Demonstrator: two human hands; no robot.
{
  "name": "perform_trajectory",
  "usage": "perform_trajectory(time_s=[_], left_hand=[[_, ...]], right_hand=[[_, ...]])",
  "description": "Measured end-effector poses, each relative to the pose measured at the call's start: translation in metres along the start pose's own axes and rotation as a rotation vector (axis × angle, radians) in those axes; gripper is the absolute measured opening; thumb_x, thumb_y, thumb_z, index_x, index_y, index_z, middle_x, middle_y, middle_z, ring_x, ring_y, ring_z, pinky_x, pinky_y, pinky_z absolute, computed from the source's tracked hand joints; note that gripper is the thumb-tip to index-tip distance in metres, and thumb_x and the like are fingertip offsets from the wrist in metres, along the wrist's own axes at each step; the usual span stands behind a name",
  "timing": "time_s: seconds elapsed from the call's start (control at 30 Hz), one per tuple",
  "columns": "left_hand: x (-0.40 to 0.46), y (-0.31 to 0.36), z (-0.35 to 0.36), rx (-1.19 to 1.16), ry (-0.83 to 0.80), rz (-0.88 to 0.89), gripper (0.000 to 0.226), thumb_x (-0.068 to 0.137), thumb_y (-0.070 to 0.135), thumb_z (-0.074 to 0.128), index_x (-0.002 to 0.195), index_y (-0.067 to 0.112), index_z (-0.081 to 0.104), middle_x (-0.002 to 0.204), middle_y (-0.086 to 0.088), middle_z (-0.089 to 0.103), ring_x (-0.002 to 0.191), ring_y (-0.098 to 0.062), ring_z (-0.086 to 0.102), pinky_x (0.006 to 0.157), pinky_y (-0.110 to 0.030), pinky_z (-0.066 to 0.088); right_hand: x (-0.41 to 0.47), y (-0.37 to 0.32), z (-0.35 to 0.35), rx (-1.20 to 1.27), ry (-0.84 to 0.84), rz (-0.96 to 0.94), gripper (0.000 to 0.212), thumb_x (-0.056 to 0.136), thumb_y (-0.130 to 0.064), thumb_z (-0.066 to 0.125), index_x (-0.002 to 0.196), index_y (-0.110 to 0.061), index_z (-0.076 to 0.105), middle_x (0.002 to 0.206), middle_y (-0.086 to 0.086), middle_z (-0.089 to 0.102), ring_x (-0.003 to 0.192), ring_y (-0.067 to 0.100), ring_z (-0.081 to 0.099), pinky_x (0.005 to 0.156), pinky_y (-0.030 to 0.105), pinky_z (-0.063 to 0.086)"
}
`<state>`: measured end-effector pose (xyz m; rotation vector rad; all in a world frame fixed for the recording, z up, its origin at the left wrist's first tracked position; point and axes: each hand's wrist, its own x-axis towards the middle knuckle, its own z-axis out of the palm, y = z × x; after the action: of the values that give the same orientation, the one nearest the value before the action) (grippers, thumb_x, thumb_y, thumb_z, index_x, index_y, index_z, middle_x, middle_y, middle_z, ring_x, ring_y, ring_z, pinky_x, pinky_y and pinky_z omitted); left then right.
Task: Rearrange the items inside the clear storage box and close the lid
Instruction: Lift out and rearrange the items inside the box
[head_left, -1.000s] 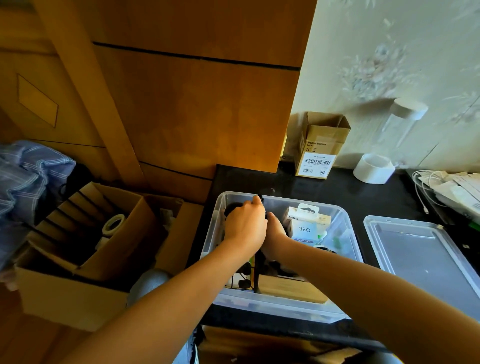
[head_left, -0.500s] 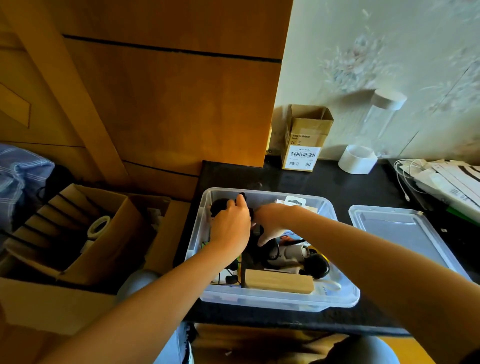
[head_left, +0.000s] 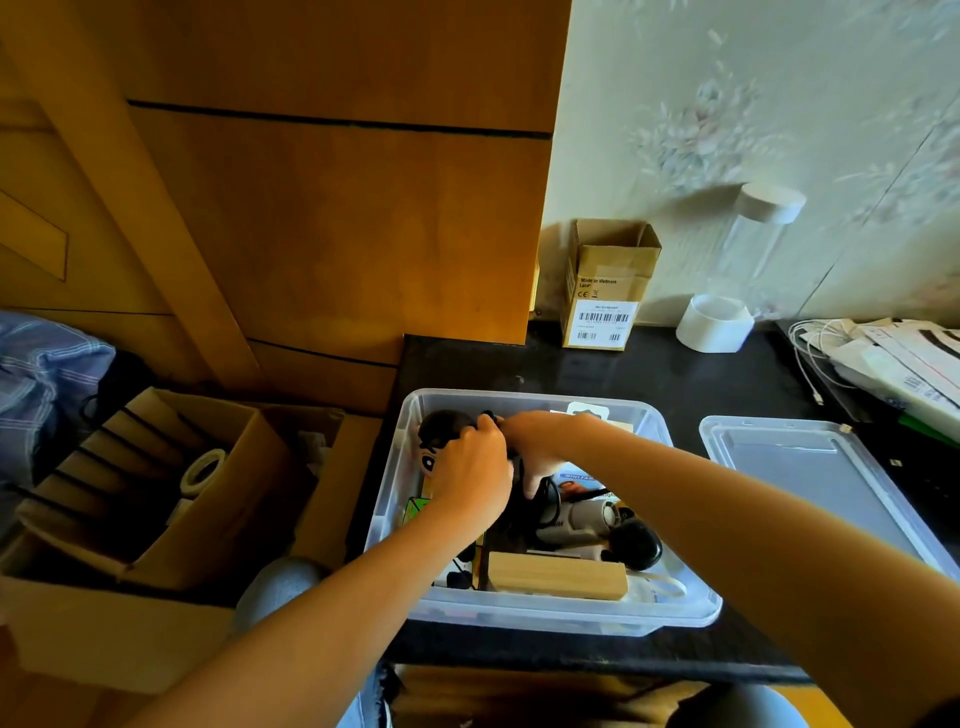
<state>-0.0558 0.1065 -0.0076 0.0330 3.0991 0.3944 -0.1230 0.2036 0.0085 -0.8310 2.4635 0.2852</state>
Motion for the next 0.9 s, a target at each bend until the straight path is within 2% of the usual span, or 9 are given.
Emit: perform_trajectory(time_s=[0.13, 0.27, 0.43, 0.6, 0.7, 0.77, 0.83, 0.9], left_hand=[[0.007, 0.008, 0.001, -0.018, -0.035, -0.053, 0.048, 0.097, 0.025, 0.051, 0.136, 0.003, 0.035, 0.125, -0.015, 0.057, 0.112, -0.031, 0.059, 0.087, -0.037, 0.05], [0.01, 0.012, 0.004, -0.056, -0.068, -0.065, 0.049, 0.094, 0.023, 0.056, 0.133, 0.001, 0.035, 0.126, -0.016, 0.055, 0.114, -0.03, 0.057, 0.089, -0.036, 0.049], [0.009, 0.014, 0.017, -0.08, -0.131, -0.117, 0.063, 0.09, 0.026, 0.061, 0.137, 0.005, 0.026, 0.129, -0.016, 0.049, 0.116, -0.033, 0.055, 0.09, -0.041, 0.048], [0.011, 0.016, 0.029, -0.163, -0.141, -0.186, 0.043, 0.096, 0.021, 0.049, 0.132, 0.007, 0.03, 0.133, -0.015, 0.046, 0.12, -0.032, 0.051, 0.091, -0.041, 0.047], [0.009, 0.017, 0.041, -0.067, -0.167, -0.142, 0.045, 0.1, 0.021, 0.039, 0.141, 0.008, 0.027, 0.145, -0.014, 0.035, 0.134, -0.029, 0.037, 0.103, -0.041, 0.039], [0.011, 0.016, 0.045, -0.038, -0.194, -0.117, 0.048, 0.098, 0.02, 0.039, 0.142, 0.006, 0.025, 0.146, -0.015, 0.033, 0.135, -0.029, 0.035, 0.107, -0.039, 0.034], [0.016, 0.015, 0.041, -0.169, -0.274, -0.187, 0.054, 0.095, 0.015, 0.042, 0.141, 0.002, 0.018, 0.15, -0.018, 0.023, 0.14, -0.03, 0.025, 0.111, -0.04, 0.024], [0.024, 0.014, 0.037, -0.297, -0.406, -0.299, 0.062, 0.098, 0.018, 0.038, 0.146, 0.001, 0.003, 0.156, -0.015, 0.007, 0.144, -0.029, 0.012, 0.115, -0.039, 0.014]], right_hand=[[0.0, 0.001, 0.008, 0.055, 0.064, 0.029, 0.079, 0.073, -0.034, 0.078, 0.139, -0.015, 0.04, 0.13, 0.007, 0.055, 0.118, 0.031, 0.05, 0.102, 0.04, 0.037], [0.0, 0.001, 0.014, 0.054, 0.168, 0.051, 0.07, 0.073, -0.037, 0.077, 0.133, -0.017, 0.046, 0.126, 0.006, 0.058, 0.114, 0.029, 0.054, 0.099, 0.038, 0.04], [-0.002, 0.002, 0.02, -0.033, 0.251, 0.024, 0.056, 0.077, -0.041, 0.072, 0.125, -0.019, 0.055, 0.119, 0.004, 0.063, 0.108, 0.025, 0.057, 0.094, 0.035, 0.044], [-0.018, 0.004, 0.02, -0.045, 0.298, 0.005, 0.046, 0.086, -0.033, 0.065, 0.127, -0.015, 0.054, 0.121, 0.007, 0.06, 0.111, 0.024, 0.055, 0.094, 0.034, 0.045], [-0.033, 0.0, 0.022, -0.128, 0.425, -0.03, 0.038, 0.091, -0.023, 0.057, 0.127, -0.013, 0.053, 0.123, 0.007, 0.056, 0.114, 0.023, 0.05, 0.091, 0.033, 0.046], [-0.041, -0.004, 0.025, -0.131, 0.548, 0.0, 0.03, 0.091, -0.016, 0.054, 0.121, -0.013, 0.058, 0.119, 0.005, 0.056, 0.112, 0.022, 0.047, 0.087, 0.031, 0.045], [-0.05, -0.006, 0.031, -0.034, 0.613, 0.092, 0.024, 0.092, -0.015, 0.05, 0.112, -0.011, 0.063, 0.115, 0.006, 0.059, 0.106, 0.023, 0.051, 0.076, 0.03, 0.045], [-0.059, -0.005, 0.041, 0.101, 0.609, 0.179, 0.025, 0.093, -0.017, 0.046, 0.108, -0.011, 0.065, 0.109, 0.009, 0.064, 0.096, 0.024, 0.059, 0.071, 0.028, 0.047]])
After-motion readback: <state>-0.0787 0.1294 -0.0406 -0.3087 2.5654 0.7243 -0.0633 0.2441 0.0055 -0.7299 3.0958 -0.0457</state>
